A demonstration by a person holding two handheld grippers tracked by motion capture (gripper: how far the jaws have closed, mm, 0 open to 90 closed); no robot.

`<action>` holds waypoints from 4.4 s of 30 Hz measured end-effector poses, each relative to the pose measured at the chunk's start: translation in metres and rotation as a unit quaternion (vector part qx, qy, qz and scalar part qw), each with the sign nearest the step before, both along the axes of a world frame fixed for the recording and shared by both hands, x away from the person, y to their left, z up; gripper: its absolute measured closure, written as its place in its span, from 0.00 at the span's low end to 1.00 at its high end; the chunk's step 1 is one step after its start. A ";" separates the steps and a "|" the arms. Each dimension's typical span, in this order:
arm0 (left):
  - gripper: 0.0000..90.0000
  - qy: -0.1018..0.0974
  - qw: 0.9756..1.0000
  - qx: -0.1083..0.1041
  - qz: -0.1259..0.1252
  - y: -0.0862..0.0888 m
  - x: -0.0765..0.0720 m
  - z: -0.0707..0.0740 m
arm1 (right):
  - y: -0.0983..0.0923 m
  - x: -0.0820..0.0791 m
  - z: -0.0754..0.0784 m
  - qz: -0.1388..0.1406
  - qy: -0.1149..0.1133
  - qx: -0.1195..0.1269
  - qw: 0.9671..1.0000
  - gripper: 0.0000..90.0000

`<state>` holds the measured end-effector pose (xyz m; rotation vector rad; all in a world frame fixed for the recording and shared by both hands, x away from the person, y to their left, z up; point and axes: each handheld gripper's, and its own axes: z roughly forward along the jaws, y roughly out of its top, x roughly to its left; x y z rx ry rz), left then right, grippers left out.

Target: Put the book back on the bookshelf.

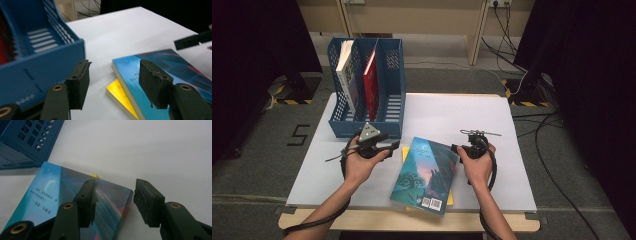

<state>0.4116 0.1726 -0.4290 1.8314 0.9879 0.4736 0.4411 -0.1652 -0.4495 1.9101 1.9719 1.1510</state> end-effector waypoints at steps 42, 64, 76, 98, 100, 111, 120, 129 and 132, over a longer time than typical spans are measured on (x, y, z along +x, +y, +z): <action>0.44 0.104 0.993 0.000 -0.050 -0.034 0.008 -0.046 | -0.002 0.026 -0.023 0.034 0.094 0.067 0.993 0.40; 0.49 0.123 0.990 -0.004 -0.065 -0.037 0.007 -0.046 | -0.004 0.028 -0.021 0.026 0.104 0.078 0.991 0.52; 0.49 0.125 0.990 0.008 -0.061 -0.035 0.007 -0.044 | 0.000 0.025 -0.001 0.024 0.081 0.058 0.995 0.67; 0.49 0.122 0.991 0.011 -0.062 -0.035 0.006 -0.044 | 0.002 0.028 -0.011 0.017 0.108 0.054 0.993 0.56; 0.49 0.120 0.991 0.010 -0.062 -0.035 0.006 -0.045 | 0.003 0.028 -0.012 0.016 0.113 0.059 0.992 0.54; 0.49 0.117 0.991 0.008 -0.060 -0.035 0.005 -0.045 | 0.003 0.030 -0.024 0.033 0.150 0.115 0.981 0.46; 0.49 0.120 0.991 0.011 -0.059 -0.034 0.005 -0.044 | 0.003 0.028 -0.012 0.039 0.132 0.102 0.985 0.62; 0.49 0.120 0.991 0.014 -0.054 -0.032 0.005 -0.044 | 0.005 0.025 0.009 0.048 0.118 0.107 0.986 0.74; 0.49 0.120 0.991 0.015 -0.055 -0.032 0.005 -0.044 | 0.004 0.025 0.008 0.050 0.118 0.107 0.986 0.73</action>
